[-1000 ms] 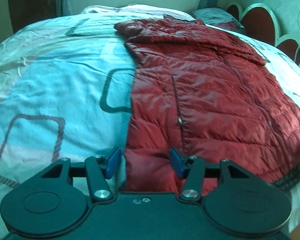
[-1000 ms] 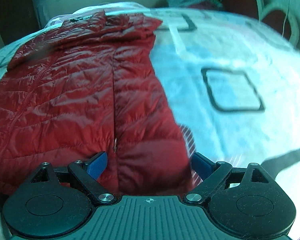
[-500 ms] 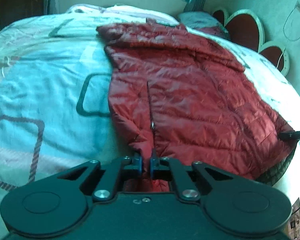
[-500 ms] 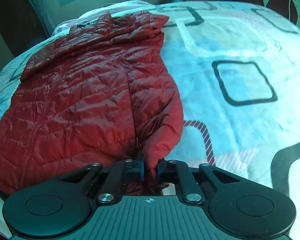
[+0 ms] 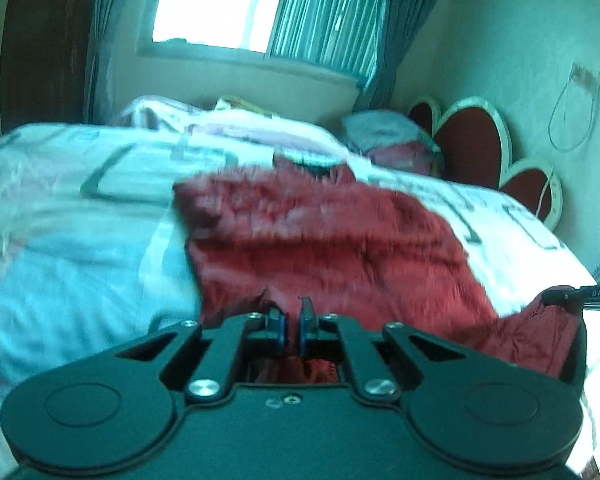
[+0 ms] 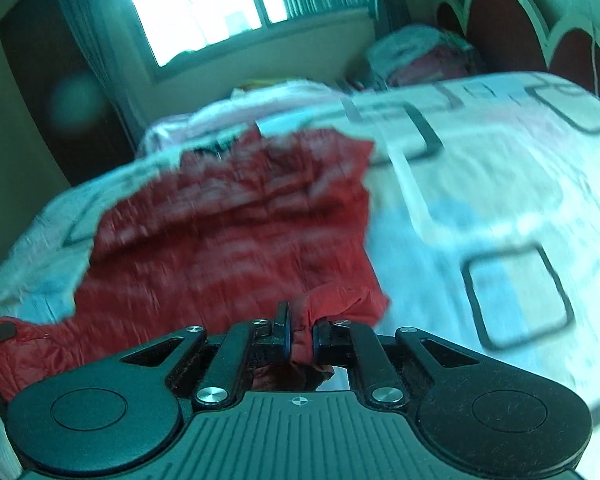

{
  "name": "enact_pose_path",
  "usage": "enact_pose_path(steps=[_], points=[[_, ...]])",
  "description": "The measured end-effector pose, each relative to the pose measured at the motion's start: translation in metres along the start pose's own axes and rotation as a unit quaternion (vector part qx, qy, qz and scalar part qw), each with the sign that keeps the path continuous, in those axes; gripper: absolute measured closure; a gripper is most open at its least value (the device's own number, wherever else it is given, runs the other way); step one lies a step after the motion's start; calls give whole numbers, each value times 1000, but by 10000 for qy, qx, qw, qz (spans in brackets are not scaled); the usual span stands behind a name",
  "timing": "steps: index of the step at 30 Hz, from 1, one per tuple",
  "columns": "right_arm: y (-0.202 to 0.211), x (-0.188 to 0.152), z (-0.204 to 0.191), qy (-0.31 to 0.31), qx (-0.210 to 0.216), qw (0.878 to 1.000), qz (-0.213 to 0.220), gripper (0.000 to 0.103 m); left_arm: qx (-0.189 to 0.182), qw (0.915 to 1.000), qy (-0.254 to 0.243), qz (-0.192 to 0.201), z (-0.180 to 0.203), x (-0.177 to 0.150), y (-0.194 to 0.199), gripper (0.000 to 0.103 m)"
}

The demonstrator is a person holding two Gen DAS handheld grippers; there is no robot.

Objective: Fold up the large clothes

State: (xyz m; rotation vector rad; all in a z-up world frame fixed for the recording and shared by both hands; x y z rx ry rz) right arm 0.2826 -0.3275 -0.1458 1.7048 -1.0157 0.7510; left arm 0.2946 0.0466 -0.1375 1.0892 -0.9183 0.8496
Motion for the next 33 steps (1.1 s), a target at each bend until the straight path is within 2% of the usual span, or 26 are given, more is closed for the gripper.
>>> enact_pose_path(steps=[10,20,27,33], points=[[-71,67,-6,137,122,9990,400,94,264,9986,21,459,-4,54,-68,97],[-149,117,4,-28,-97,9984,549,94,679,9947,122,762,-17,89,-139,97],[-219,145,18,-245,-310,9978,530,94,1041,9915,-38,782,-29,104,-200,97],[-273,153,29,-235,-606,9972,366,94,1399,9883,-214,573,-38,106,-254,97]])
Point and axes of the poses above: each gripper's, at about its wrist camera, not at the fingertips, and y roughly against the way its jaws point, z to its right, x to its top, the point moved 5 cm from there along -y, roughly the way its jaws point, and after that the axes turned 14 degrees about z, right-handed, at the moved point
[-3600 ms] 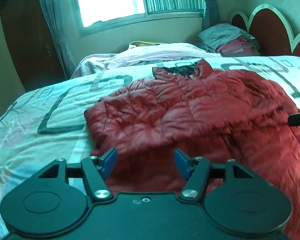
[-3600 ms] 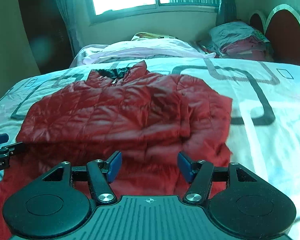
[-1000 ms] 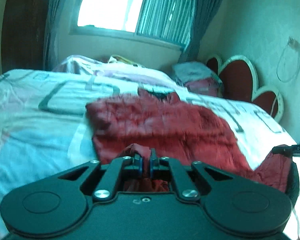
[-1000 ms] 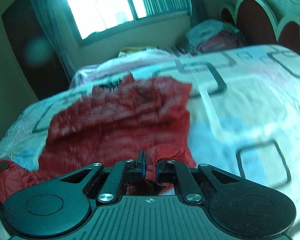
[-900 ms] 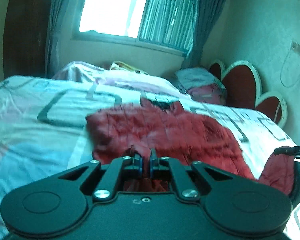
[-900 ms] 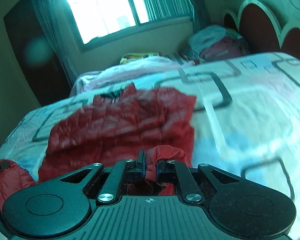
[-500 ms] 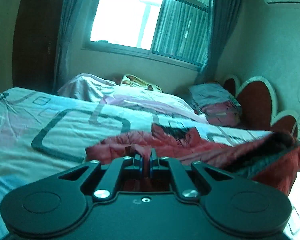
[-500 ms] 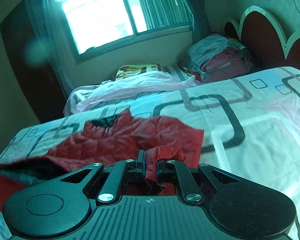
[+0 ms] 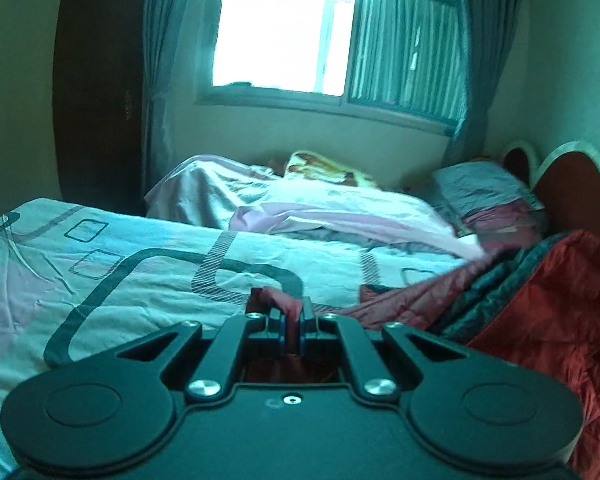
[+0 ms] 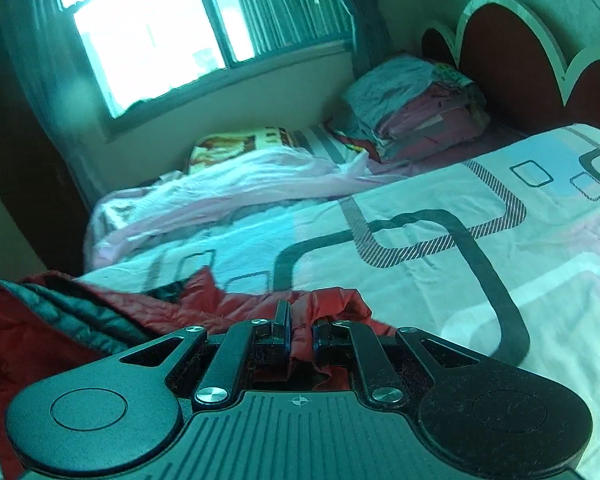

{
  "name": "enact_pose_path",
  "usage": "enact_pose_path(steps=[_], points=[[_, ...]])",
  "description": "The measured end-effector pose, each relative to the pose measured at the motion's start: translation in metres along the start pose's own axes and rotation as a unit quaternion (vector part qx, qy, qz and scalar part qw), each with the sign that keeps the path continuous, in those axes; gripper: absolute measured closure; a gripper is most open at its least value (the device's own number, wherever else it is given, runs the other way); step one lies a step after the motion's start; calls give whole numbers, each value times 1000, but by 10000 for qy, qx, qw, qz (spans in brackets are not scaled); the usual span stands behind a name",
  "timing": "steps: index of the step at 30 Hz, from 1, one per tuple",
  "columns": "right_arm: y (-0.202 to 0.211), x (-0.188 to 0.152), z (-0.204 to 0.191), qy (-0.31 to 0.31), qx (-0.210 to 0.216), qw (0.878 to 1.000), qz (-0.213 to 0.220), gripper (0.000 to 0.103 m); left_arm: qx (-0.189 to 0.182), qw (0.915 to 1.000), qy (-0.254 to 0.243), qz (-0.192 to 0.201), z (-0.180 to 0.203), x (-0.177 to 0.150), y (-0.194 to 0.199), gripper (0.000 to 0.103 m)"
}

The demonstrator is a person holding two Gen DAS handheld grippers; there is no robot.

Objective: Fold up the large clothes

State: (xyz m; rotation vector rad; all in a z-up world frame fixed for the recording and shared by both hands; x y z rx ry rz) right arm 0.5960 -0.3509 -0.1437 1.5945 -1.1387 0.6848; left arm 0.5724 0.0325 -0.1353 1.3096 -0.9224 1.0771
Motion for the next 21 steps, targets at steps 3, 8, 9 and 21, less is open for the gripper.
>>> enact_pose_path(steps=[3,8,9,21], points=[[-24,-5,5,54,-91,9999,-93,94,112,9999,-21,-128,1,-5,-23,97],[-55,-12,9,117,-197,9996,-150,94,280,9989,-221,-290,9,-16,-55,96],[-61,-14,10,96,-211,9996,-164,94,325,9986,-265,-323,9,-19,-60,96],[-74,-7,10,319,-395,9973,532,0,439,9967,-182,-659,3,-35,-82,84]])
Point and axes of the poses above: each gripper's, at about its wrist camera, not at the fingertips, and y roughly against the way its jaws point, z to its right, x to its top, the point moved 5 cm from there along -y, roughly the way its jaws point, and after that the axes turned 14 degrees about z, right-handed, at the moved point
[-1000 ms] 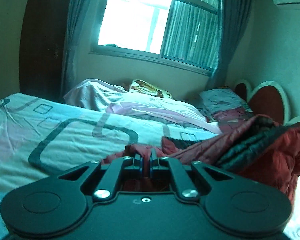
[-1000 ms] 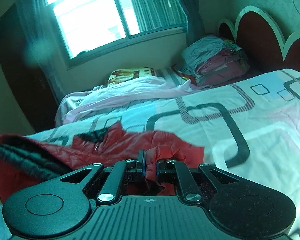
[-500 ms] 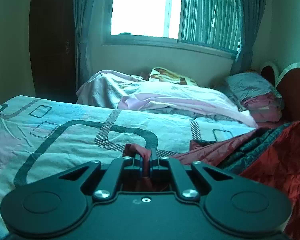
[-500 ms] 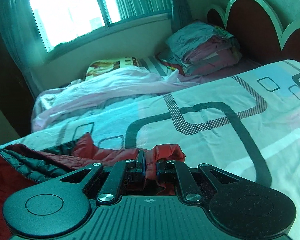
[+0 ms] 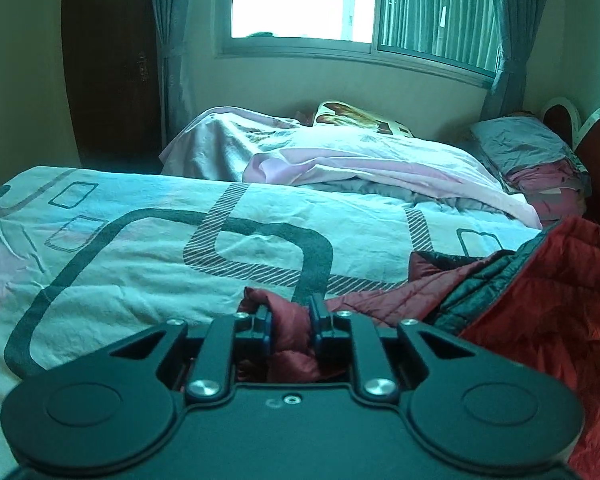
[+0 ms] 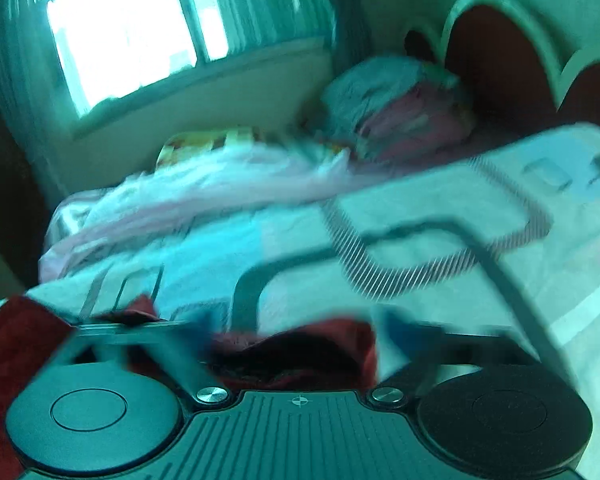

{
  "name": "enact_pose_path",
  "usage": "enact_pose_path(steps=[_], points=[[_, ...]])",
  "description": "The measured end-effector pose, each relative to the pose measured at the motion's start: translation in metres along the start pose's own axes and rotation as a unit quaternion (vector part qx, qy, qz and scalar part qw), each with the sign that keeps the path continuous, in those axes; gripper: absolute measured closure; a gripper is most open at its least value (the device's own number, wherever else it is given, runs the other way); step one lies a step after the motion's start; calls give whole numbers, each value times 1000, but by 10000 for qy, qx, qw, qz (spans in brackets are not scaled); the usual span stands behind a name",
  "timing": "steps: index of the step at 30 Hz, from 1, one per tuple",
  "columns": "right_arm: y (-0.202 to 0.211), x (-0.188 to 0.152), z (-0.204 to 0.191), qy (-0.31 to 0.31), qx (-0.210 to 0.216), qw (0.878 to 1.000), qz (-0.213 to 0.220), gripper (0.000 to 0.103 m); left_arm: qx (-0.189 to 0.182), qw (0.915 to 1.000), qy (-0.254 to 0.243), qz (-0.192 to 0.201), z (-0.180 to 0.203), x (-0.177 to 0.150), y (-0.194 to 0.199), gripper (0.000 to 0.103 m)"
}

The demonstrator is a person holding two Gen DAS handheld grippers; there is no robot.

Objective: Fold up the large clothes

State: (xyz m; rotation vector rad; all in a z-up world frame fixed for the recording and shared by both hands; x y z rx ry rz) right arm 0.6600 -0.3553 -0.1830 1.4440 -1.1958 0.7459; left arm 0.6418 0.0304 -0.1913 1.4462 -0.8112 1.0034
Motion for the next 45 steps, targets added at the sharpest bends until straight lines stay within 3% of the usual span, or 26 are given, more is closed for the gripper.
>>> enact_pose_path(steps=[6,8,9,11,12,13,16,22,27,32,35,45], points=[[10,18,7,-19,-50,9997,254,0,-102,9994,339,19,-6,12,4,78],[17,26,8,14,-30,9992,402,0,-170,9987,486,48,-11,17,7,71],[20,30,9,47,38,9990,439,0,-184,9986,489,75,-12,19,9,61],[28,33,3,241,203,9984,464,0,-21,9990,350,262,-16,23,15,11],[30,33,0,372,243,9979,471,0,65,9987,249,449,-17,26,19,8],[33,32,-5,533,294,9971,463,1,57,9981,166,591,-18,28,23,10],[37,23,-18,853,476,9946,346,20,-64,9979,-3,644,-16,29,31,18],[26,-17,-60,1437,768,9866,71,21,-589,9950,-629,503,29,6,28,30],[-4,-34,-80,1517,720,9858,4,21,-314,9967,-647,380,47,-6,-2,34],[-40,-51,-66,1744,274,9842,-145,21,104,9982,-584,35,32,-27,-31,34],[-60,-71,-46,1770,-45,9837,-313,21,78,9993,-368,12,22,-36,-36,31],[-84,-97,-19,1427,-172,9890,-341,17,60,9995,-281,149,20,-49,-43,30]])
Point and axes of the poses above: each gripper's, at about its wrist camera, not at the fingertips, and y roughly against the way its jaws point, z to its right, x to its top, the point moved 5 cm from there along -y, roughly the way its jaws point, and after that the axes turned 14 degrees about z, right-handed, at the moved point
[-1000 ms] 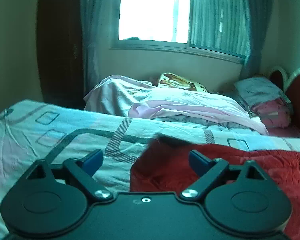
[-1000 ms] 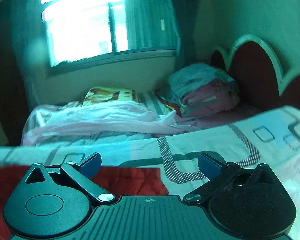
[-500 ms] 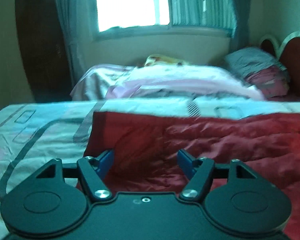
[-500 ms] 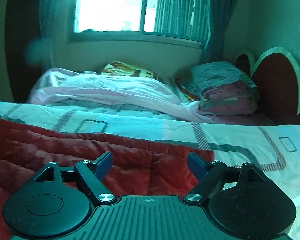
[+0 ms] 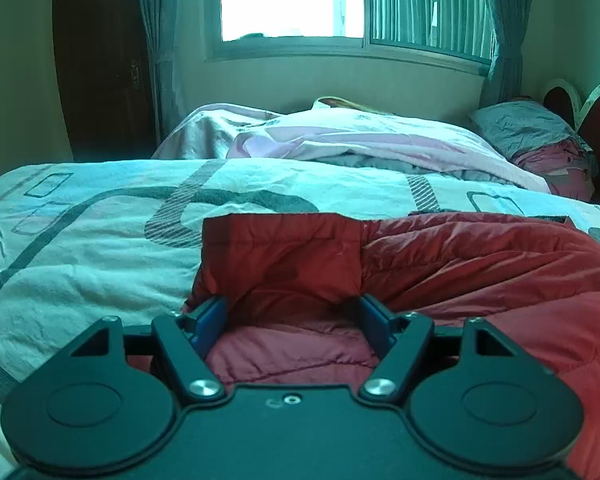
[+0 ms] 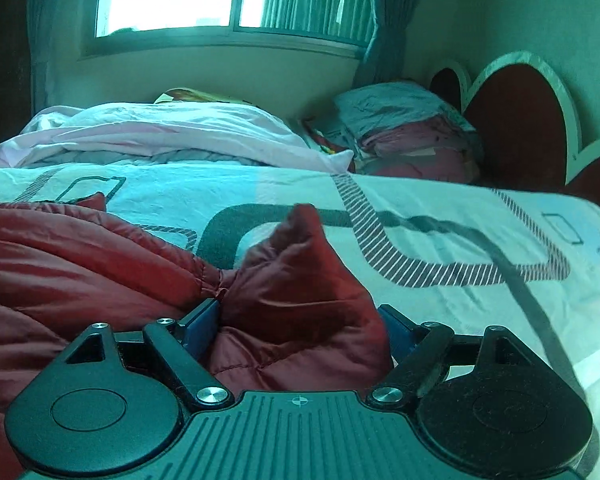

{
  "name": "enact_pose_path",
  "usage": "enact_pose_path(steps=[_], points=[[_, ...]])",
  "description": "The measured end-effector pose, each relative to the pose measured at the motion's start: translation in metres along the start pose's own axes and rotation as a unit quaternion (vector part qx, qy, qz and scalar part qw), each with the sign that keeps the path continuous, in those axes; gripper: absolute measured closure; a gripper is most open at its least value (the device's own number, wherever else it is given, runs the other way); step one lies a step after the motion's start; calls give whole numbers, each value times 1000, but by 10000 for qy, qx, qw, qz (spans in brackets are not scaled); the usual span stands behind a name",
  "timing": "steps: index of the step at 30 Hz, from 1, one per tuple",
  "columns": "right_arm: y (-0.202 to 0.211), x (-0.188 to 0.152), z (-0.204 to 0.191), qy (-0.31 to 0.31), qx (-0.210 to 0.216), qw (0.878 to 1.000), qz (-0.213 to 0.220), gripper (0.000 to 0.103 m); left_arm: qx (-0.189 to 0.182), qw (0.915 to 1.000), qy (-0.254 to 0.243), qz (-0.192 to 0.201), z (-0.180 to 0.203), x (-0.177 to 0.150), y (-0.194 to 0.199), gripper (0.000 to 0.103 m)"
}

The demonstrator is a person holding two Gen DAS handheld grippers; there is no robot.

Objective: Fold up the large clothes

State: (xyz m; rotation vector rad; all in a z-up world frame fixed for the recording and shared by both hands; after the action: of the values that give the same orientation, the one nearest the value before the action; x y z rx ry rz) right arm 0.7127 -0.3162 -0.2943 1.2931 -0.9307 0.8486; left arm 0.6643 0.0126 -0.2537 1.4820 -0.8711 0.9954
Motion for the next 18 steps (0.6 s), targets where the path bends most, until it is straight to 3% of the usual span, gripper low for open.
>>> enact_pose_path(steps=[7,13,18], points=[[30,22,3,-45,105,9996,264,16,44,9994,-353,-47,7,10,4,31],[76,56,-13,-144,631,9959,629,16,-155,9996,-239,75,12,24,30,30],[105,55,-37,-136,979,9933,595,16,-354,9989,-283,135,27,29,58,30]])
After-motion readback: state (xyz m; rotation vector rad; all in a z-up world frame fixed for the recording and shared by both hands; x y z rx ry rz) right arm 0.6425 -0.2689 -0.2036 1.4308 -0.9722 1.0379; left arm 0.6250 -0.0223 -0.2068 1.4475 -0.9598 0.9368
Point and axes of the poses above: each gripper's, at about its wrist camera, not at the fingertips, and y roughly against the way its jaws point, z to its right, x to its top, the point moved 5 cm from there along -y, roughly the way its jaws point, and after that the axes turned 14 degrees about z, right-handed, at the moved point
